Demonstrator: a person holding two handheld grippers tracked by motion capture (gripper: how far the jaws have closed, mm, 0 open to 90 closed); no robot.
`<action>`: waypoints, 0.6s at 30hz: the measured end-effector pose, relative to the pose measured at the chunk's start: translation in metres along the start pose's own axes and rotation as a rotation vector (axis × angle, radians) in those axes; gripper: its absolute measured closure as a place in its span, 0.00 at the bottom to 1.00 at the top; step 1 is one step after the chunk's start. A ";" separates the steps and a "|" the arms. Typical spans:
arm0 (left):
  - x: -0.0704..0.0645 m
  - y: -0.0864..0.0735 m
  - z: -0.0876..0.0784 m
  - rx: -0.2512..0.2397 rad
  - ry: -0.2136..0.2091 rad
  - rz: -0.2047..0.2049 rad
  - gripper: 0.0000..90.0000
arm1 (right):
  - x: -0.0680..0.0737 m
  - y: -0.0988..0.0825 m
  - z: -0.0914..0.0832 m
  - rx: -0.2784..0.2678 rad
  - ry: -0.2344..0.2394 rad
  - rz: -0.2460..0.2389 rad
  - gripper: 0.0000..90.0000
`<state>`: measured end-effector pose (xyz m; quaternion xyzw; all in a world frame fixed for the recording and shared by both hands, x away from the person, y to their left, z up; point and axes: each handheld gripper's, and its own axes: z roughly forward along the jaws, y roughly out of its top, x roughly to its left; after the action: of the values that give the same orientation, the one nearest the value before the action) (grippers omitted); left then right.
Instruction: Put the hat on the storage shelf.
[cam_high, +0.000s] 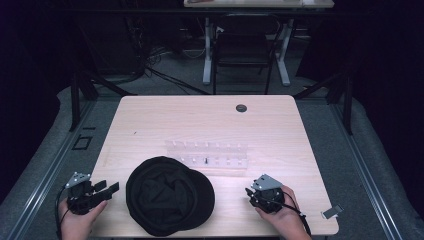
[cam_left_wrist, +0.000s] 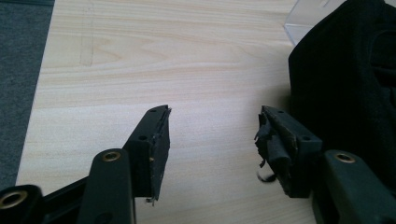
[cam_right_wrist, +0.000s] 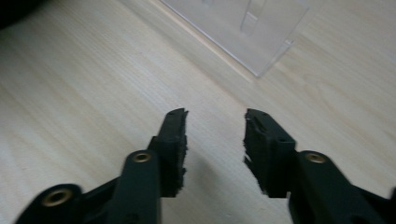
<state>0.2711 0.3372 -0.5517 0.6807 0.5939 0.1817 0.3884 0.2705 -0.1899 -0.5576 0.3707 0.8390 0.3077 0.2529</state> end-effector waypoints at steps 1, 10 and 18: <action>0.000 0.000 0.000 0.000 0.000 0.000 0.50 | 0.000 0.000 0.000 0.006 0.022 0.014 0.70; -0.009 0.004 0.000 0.033 -0.067 0.024 0.61 | 0.002 0.002 -0.005 0.027 0.033 0.023 0.79; -0.014 0.020 -0.003 0.139 -0.126 0.045 0.70 | 0.002 0.003 -0.007 0.038 0.040 0.021 0.80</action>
<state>0.2791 0.3245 -0.5317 0.7292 0.5642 0.1057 0.3725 0.2659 -0.1887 -0.5513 0.3779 0.8457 0.3018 0.2256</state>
